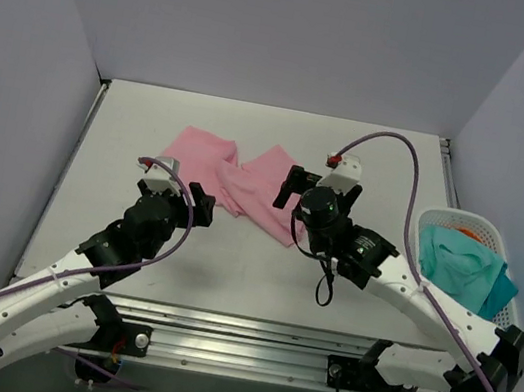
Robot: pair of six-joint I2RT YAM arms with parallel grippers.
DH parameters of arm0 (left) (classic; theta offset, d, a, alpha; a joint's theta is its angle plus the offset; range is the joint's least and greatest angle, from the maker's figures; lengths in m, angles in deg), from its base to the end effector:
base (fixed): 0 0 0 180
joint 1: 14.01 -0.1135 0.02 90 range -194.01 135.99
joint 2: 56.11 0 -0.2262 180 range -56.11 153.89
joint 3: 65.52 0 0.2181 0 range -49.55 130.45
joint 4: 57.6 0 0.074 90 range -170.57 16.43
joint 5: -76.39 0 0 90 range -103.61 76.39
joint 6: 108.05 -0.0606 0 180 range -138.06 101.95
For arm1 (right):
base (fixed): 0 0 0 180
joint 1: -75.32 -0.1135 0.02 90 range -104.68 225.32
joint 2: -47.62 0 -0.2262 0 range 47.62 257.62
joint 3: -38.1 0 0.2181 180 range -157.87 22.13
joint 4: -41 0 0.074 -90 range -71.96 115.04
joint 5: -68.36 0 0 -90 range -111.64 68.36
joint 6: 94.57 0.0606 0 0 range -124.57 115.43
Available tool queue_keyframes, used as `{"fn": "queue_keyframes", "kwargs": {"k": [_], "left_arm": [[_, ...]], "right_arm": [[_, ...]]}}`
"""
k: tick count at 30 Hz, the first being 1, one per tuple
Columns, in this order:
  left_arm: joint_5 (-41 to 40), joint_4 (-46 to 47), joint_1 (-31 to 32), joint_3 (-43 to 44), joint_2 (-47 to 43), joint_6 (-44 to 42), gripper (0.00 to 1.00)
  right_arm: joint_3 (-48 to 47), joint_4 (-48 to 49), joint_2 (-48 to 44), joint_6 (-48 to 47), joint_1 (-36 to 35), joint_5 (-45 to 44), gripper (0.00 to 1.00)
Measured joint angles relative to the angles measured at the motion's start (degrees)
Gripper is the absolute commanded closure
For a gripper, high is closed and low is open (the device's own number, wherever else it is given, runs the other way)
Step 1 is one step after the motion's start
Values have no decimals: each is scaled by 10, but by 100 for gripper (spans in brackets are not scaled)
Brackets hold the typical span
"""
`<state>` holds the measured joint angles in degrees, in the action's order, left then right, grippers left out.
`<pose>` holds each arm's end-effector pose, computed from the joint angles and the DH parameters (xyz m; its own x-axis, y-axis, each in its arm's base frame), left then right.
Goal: Fold and stack the t-shirts
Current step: Flatten the tshirt out
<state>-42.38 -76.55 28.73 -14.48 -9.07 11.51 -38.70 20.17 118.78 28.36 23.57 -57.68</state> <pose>0.1713 -0.1185 0.2615 -0.2898 -0.3210 -0.9017 0.1269 0.9209 -0.3686 0.2030 0.1999 0.3168 -0.2903 0.3418 -0.8938 -0.1498 0.9063 0.3952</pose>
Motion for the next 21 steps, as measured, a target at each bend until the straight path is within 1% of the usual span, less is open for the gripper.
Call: {"fn": "queue_keyframes", "kwargs": {"k": [4,8,10,12,13,14,15,16,18,21], "left_arm": [[-2,0,0,0,0,0,5],[-9,0,0,0,0,-1,5],[-14,-1,0,0,0,-1,5],[-19,-1,0,0,0,-2,5],[-22,-1,0,0,0,-2,5],[-24,0,0,0,0,-2,4],[-26,0,0,0,1,-2,4],[-28,1,0,0,3,-2,4],[-30,1,0,0,11,-2,4],[-37,-3,0,0,30,-2,4]], "right_arm": [[33,26,-49,-2,-1,-7,0],[74,42,-59,-2,2,-19,0],[97,61,-59,-5,26,-1,0],[117,92,-51,-4,93,55,0],[121,115,-33,-2,152,108,0],[121,137,-12,-1,197,139,0],[118,152,13,1,235,158,0],[114,157,41,0,259,169,0],[92,157,96,1,270,189,0],[64,168,161,4,260,221,0]]}}
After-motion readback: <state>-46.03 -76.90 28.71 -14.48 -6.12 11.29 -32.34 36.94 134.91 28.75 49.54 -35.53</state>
